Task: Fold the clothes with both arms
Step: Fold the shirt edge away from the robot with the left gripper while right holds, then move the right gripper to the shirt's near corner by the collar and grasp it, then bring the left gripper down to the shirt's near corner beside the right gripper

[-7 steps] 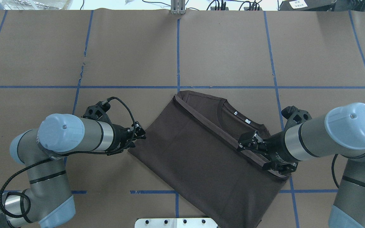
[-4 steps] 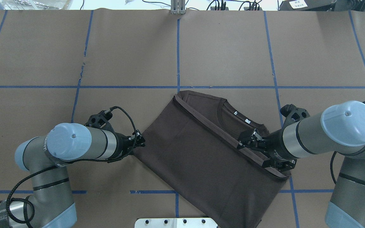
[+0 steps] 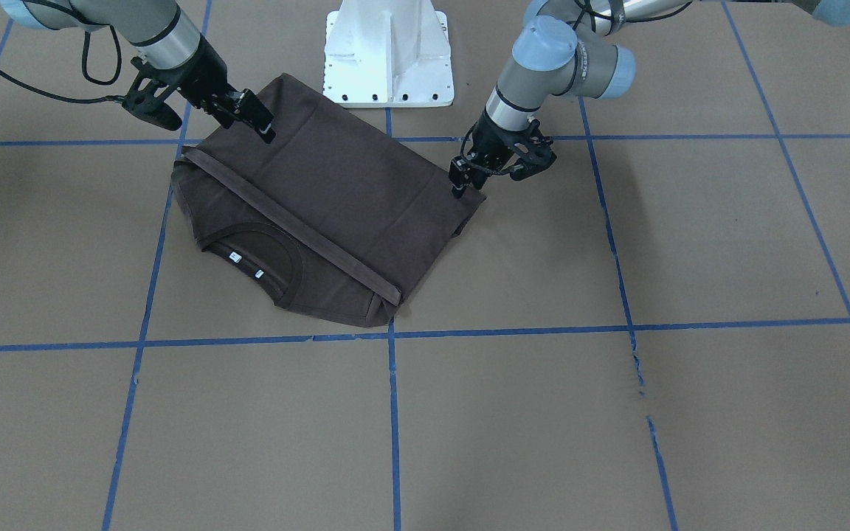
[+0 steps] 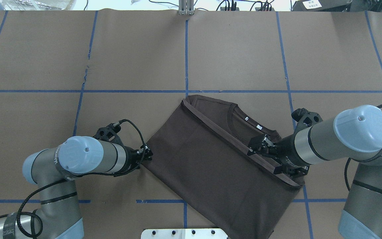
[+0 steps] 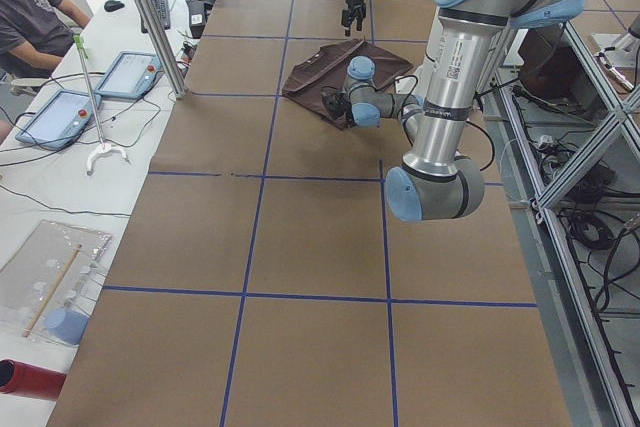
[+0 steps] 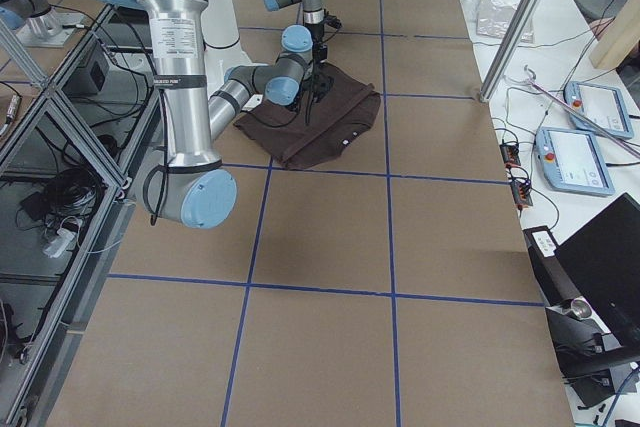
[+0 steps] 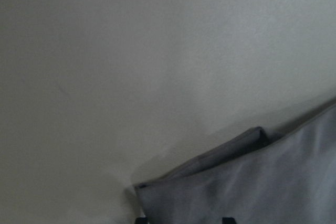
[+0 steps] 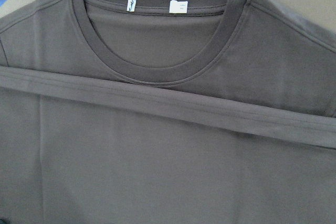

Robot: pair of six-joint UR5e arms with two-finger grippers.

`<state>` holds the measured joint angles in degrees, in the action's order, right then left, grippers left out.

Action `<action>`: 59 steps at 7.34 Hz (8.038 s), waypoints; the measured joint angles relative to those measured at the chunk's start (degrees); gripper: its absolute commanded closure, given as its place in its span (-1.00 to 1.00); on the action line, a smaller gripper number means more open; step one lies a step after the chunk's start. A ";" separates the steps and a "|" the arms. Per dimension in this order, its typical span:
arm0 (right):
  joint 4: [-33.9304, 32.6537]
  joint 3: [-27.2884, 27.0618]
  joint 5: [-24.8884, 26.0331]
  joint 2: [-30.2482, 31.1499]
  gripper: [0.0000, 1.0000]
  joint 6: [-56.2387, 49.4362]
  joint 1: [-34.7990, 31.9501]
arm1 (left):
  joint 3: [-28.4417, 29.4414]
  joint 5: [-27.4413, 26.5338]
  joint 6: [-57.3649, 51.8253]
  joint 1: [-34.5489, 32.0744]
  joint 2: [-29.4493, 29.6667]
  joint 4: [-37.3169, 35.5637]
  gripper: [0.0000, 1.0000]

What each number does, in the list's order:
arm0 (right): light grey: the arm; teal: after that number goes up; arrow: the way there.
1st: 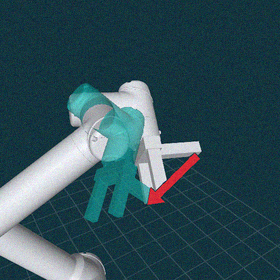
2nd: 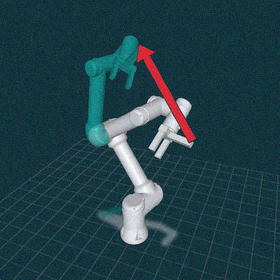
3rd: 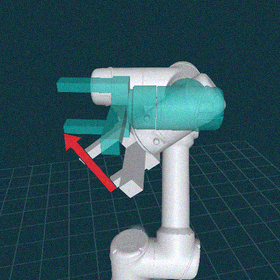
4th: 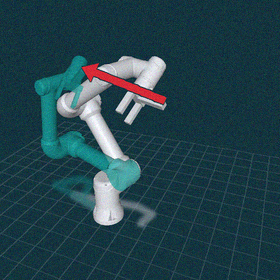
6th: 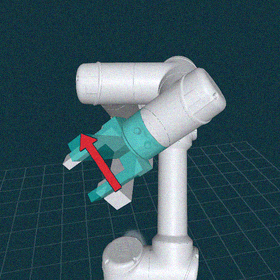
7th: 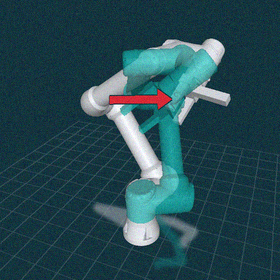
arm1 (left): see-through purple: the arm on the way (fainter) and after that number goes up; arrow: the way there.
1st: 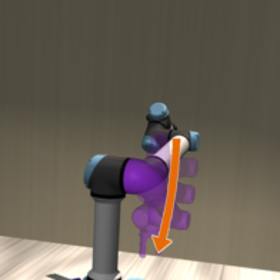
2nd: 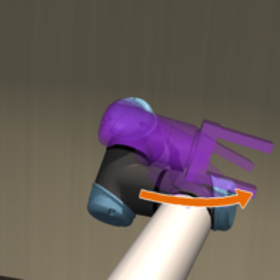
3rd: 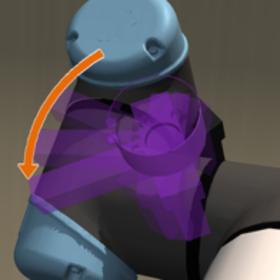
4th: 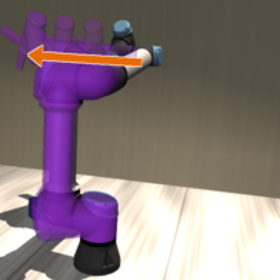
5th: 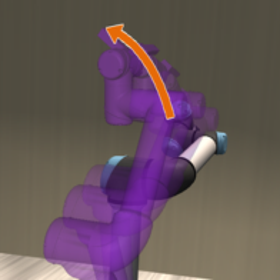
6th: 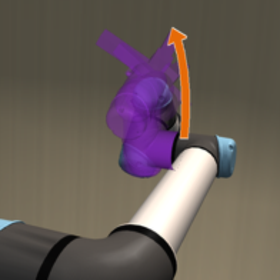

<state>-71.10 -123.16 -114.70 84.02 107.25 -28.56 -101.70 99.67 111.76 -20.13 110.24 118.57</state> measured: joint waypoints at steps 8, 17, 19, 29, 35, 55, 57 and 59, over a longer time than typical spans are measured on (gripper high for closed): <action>0.19 -0.14 0.02 -0.27 -1.00 0.07 -0.35 | 5.95 -1.20 -11.56 -10.96 6.55 -4.72 1.00; -1.25 6.79 8.61 -8.05 -1.00 0.06 3.77 | 34.38 -0.18 -18.22 -22.81 22.38 17.36 0.14; -11.06 10.30 15.36 -14.48 -1.00 -3.76 10.88 | 30.17 2.24 -18.02 -22.88 19.96 17.03 0.14; -21.99 11.70 16.94 -15.01 -0.78 -22.88 13.32 | 28.73 2.99 -17.63 -22.77 19.49 17.05 0.13; -14.09 15.75 20.59 -17.14 -0.32 8.08 13.83 | 28.58 2.99 -17.54 -22.76 19.51 17.05 0.13; -13.90 10.05 19.78 -13.24 1.00 10.70 14.84 | -7.02 -13.35 6.79 5.11 -2.39 -0.95 -0.02; -13.90 9.93 19.78 -13.18 1.00 10.70 14.85 | -6.94 -16.69 8.76 8.86 -3.57 -2.13 -0.05; -13.91 9.81 19.78 -13.19 1.00 10.70 14.85 | -6.37 -17.28 9.05 9.99 -3.75 -2.81 -0.05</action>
<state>-85.01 -113.34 -94.92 70.82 117.95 -13.71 -108.07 82.39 120.81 -10.14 106.49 115.75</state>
